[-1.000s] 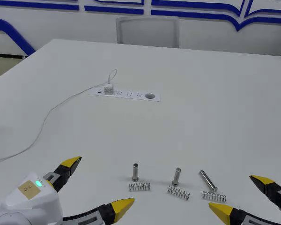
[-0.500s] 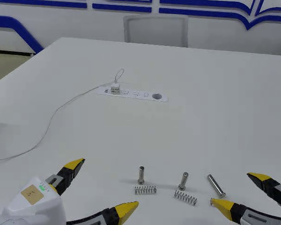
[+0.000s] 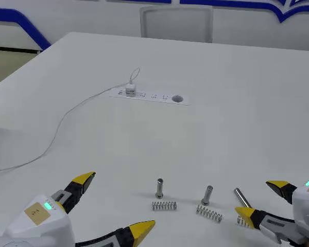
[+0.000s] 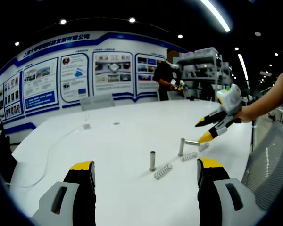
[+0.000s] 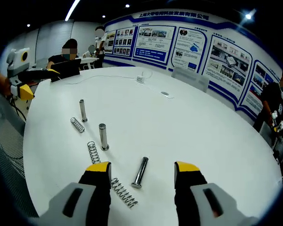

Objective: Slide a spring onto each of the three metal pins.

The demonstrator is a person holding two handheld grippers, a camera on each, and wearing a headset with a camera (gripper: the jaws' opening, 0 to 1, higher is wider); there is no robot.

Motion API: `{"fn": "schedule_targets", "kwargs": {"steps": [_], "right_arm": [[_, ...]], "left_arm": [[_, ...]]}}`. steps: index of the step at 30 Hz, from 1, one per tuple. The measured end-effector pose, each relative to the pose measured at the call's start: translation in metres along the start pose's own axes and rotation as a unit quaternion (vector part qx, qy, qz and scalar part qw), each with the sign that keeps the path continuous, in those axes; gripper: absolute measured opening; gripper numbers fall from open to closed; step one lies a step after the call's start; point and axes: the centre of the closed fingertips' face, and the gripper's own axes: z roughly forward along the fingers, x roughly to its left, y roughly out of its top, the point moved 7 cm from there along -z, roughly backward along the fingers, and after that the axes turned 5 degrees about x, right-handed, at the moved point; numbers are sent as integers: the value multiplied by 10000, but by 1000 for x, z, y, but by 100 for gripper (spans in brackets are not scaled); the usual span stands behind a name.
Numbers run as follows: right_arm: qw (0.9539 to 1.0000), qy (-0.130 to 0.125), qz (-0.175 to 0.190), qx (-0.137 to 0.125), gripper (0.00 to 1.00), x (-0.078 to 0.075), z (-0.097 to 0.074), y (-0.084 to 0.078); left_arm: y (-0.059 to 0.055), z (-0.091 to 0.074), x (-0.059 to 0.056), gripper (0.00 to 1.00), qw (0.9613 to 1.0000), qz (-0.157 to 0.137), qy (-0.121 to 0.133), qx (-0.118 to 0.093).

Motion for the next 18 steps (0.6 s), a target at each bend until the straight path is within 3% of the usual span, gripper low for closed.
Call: {"fn": "schedule_targets", "kwargs": {"steps": [9,18], "right_arm": [[9997,69,155,189,45,-3,16,-3],[9969,67,637,452,32,-5,34,-7]], "left_arm": [[-2,-1,1,91,10000,-24,43,61],[-4,0,2,90,9999,-48,53,133]]}}
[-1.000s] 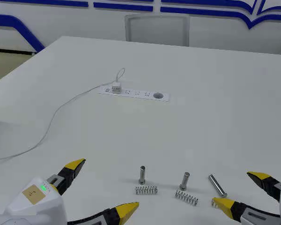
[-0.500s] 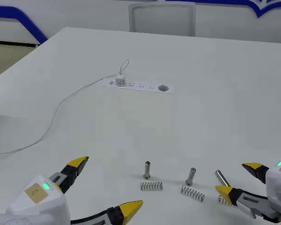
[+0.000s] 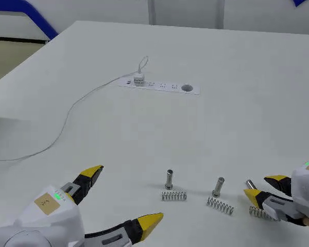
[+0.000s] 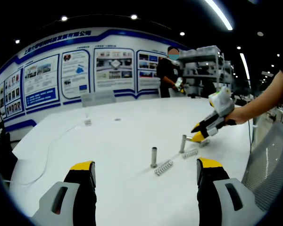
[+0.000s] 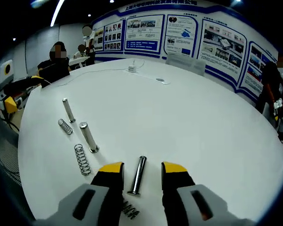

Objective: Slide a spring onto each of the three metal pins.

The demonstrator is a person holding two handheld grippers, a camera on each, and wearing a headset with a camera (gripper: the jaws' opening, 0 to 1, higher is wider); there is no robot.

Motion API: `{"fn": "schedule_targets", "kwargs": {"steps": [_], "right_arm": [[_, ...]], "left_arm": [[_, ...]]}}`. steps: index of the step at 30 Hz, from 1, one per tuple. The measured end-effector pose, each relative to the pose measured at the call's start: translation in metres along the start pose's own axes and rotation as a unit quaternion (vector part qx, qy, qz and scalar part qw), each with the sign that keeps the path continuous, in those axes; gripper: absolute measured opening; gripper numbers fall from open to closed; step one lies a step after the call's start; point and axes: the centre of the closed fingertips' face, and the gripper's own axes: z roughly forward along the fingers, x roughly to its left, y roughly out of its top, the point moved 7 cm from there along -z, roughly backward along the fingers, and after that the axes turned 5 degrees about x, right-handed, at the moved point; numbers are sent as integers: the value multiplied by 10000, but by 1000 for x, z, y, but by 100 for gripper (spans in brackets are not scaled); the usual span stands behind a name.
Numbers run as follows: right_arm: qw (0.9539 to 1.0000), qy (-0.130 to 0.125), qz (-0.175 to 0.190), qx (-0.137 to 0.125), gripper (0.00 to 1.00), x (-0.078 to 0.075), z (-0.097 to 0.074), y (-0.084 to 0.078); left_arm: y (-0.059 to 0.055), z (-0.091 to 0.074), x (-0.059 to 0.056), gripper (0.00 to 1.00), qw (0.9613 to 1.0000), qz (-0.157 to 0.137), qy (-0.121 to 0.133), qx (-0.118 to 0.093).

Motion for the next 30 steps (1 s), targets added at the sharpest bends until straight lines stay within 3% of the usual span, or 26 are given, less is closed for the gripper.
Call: {"fn": "schedule_targets", "kwargs": {"steps": [8,16,30], "right_arm": [[9996,17,93,267,25,0,10,-1],[9986,123,414,313,13,3,14,3],[9960,322,614,571,9,2,16,7]], "left_arm": [[0,0,1,90,10000,-35,20,8],[-1,0,2,90,10000,-91,10,8],[0,-1,2,90,10000,-59,-1,-13]]}}
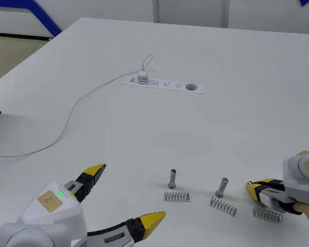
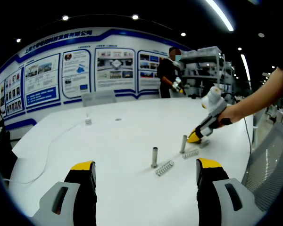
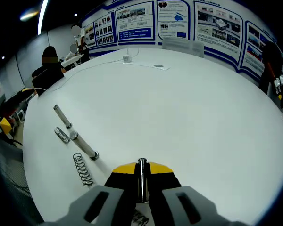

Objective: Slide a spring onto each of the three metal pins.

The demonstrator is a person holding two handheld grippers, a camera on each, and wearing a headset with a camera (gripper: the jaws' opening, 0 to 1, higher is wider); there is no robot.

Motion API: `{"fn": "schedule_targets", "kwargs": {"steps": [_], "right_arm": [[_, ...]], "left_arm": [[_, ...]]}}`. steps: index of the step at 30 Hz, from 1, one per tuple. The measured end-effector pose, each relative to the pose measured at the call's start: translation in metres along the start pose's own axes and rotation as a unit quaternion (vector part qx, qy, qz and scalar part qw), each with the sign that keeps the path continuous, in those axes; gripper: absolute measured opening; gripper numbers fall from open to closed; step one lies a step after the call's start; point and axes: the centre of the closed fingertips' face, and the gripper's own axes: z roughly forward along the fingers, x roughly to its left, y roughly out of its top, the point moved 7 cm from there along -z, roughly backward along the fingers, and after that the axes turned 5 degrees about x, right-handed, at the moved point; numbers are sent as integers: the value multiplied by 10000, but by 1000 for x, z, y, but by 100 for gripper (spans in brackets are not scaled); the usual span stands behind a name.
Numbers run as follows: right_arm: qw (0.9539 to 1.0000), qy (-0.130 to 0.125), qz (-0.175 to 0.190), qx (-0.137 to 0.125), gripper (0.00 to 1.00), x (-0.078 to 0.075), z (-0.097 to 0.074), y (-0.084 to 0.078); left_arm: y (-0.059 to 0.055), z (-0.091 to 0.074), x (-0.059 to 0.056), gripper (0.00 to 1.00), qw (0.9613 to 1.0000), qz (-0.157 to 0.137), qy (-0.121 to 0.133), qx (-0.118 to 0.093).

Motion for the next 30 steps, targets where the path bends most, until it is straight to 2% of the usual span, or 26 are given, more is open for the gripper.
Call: {"fn": "schedule_targets", "kwargs": {"steps": [5,8,17,30], "right_arm": [[9996,25,284,-1,8,-2,0,0],[9995,5,329,6,8,-1,0,-1],[9997,-53,127,-223,8,5,-5,5],[9990,-112,114,-418,8,3,-18,8]], "left_arm": [[0,0,-2,89,10000,49,-29,22],[0,1,-3,89,9999,78,-62,34],[-1,1,-3,89,9999,102,-63,56],[-1,1,-6,89,9998,145,-129,76]]}}
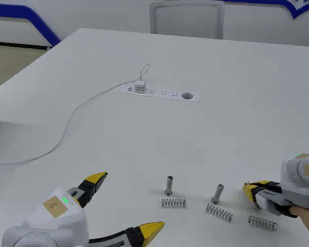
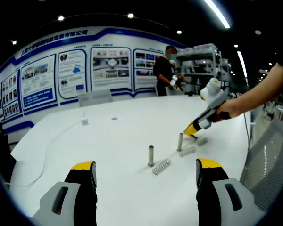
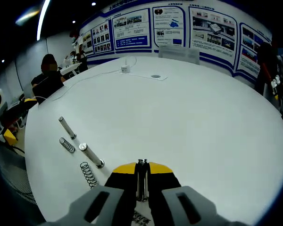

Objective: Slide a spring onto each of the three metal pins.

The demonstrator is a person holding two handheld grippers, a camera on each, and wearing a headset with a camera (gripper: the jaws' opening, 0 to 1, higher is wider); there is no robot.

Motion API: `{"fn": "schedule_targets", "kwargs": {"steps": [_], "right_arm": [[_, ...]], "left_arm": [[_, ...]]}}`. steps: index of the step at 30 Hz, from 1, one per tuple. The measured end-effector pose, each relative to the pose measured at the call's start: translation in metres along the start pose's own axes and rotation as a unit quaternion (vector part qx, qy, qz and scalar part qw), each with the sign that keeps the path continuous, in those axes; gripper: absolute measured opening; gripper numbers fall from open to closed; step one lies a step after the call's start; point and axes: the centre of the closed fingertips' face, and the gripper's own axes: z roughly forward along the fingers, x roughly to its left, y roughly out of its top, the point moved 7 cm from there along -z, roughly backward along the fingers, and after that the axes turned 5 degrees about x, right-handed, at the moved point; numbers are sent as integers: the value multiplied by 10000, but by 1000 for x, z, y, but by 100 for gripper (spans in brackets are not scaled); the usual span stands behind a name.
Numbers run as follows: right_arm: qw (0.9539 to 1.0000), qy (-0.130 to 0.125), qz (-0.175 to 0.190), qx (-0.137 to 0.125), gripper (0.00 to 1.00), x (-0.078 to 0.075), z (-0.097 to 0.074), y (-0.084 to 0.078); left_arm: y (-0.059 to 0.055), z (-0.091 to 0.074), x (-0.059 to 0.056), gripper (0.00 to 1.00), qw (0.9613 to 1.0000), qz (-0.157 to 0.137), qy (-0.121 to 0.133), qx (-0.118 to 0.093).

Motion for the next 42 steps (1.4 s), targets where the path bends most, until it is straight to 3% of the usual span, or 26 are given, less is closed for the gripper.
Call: {"fn": "schedule_targets", "kwargs": {"steps": [23,32,42], "right_arm": [[9993,-125,-57,-352,8,-2,-25,-4],[9985,-186,85,-516,8,-3,-31,-10],[9975,-210,-3,-670,8,-2,-37,-18]], "left_arm": [[0,2,-5,89,9998,164,-110,64],[0,2,-6,89,9996,238,-129,74],[-1,3,-6,89,9995,250,-136,106]]}}
